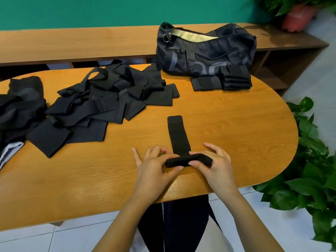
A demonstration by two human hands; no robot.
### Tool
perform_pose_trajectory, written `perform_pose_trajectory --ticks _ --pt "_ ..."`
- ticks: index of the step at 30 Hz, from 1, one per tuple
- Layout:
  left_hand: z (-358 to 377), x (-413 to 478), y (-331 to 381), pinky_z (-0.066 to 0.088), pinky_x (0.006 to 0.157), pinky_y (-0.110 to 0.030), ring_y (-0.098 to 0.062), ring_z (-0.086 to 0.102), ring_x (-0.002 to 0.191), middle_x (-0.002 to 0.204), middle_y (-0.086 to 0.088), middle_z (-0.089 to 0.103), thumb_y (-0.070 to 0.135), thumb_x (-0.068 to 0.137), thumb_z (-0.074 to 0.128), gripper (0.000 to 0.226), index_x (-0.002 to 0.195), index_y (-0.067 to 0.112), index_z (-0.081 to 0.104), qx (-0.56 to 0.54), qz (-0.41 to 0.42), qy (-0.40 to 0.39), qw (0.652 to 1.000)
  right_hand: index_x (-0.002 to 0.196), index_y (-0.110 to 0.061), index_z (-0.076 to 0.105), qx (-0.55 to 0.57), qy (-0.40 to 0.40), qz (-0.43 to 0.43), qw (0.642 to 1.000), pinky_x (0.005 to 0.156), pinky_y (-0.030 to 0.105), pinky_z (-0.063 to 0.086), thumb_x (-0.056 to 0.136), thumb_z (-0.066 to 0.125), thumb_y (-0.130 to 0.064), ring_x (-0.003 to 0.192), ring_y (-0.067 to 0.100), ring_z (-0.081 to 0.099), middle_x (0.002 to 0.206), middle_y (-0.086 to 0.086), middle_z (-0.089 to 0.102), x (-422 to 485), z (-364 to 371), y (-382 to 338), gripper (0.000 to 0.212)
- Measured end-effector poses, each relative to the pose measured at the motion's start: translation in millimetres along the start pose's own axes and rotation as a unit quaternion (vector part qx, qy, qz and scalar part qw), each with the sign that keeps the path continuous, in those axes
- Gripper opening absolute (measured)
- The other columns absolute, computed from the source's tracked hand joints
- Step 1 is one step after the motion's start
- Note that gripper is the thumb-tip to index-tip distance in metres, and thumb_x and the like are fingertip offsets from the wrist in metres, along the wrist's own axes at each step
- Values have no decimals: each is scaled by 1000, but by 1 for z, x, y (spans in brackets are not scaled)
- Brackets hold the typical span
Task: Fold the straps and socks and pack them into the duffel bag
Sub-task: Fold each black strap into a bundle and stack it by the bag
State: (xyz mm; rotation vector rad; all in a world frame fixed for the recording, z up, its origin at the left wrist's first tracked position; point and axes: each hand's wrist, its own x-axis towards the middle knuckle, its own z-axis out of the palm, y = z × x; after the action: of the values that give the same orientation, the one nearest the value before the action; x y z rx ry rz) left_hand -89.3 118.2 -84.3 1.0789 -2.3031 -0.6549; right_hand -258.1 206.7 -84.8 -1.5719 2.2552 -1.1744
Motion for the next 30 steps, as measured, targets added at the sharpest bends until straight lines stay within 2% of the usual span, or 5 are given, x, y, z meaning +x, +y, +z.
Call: perform_pose_trajectory --ticks 5,16,23,27,30 --pt "1 1 0 -17 115 -50 7 37 114 107 23 55 56 82 51 38 94 28 74 -11 -18 12 1000 89 -18 78 20 28 15 999 100 42 30 72 82 -28 110 -38 17 86 -40 41 -3 -4 -12 20" --pt "-3 0 5 -7 119 -50 7 49 101 88 19 59 35 92 56 14 106 34 57 -74 -50 52 995 107 -54 46 31 -11 80 996 82 24 35 69 53 -70 112 14 45 97 -19 50 -3 -2 -4 42" --pt "-5 0 7 -5 120 -42 -2 51 104 94 13 56 21 85 70 81 145 39 17 -87 -74 63 991 145 -48 15 4 -3 67 998 95 27 33 71 59 -66 94 5 46 82 -17 51 -2 0 -2 87" --pt "-5 1 6 -3 119 -52 -7 33 132 137 16 44 22 89 65 60 139 42 38 -25 -30 46 998 149 -46 20 -60 -9 21 998 97 32 34 83 60 -57 114 4 34 125 -14 49 -1 0 -3 77" --pt "-4 1 5 -9 116 -56 -7 29 134 135 26 47 26 92 60 30 118 41 62 -8 -17 13 1000 141 -46 42 -81 -37 -31 995 113 43 23 94 53 -48 141 11 25 148 -21 38 -2 3 3 48"
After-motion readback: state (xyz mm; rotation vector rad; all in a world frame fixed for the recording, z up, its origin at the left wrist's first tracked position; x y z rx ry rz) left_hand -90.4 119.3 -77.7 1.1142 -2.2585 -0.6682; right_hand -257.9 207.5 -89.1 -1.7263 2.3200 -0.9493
